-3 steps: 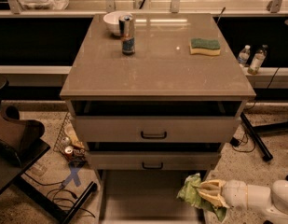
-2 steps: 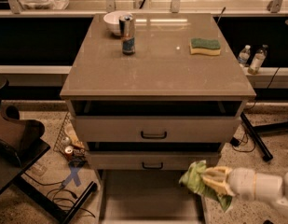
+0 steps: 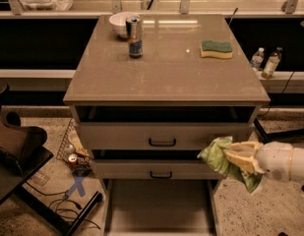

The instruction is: Pick green jalapeno chip bag from bottom drawer and place on counter

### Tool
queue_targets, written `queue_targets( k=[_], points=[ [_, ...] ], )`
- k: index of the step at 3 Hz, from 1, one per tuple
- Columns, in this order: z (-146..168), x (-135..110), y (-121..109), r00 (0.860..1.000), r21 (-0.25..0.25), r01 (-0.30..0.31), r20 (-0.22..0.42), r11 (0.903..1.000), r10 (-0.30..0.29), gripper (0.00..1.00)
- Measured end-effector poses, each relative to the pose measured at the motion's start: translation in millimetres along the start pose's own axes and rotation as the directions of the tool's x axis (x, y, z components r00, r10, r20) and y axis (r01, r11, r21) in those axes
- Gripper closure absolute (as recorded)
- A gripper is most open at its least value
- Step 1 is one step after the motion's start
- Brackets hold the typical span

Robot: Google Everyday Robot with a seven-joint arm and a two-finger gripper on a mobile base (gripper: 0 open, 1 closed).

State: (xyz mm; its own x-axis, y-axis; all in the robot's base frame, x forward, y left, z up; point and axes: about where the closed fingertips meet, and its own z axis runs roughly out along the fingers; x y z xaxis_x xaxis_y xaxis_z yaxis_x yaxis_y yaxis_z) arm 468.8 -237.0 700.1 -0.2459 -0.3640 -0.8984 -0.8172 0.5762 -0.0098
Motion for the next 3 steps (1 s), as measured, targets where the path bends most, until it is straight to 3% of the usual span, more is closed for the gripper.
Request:
queue_targets(
  k=[1, 3],
  points=[
    [-22.5, -75.3, -20.9, 1.000, 0.056, 0.019, 0.001, 0.9982, -0.019, 1.00],
    [-45.5, -163.4, -37.9, 0.997, 0.119, 0.081, 0.007, 0.9896, -0.082, 1.00]
  ],
)
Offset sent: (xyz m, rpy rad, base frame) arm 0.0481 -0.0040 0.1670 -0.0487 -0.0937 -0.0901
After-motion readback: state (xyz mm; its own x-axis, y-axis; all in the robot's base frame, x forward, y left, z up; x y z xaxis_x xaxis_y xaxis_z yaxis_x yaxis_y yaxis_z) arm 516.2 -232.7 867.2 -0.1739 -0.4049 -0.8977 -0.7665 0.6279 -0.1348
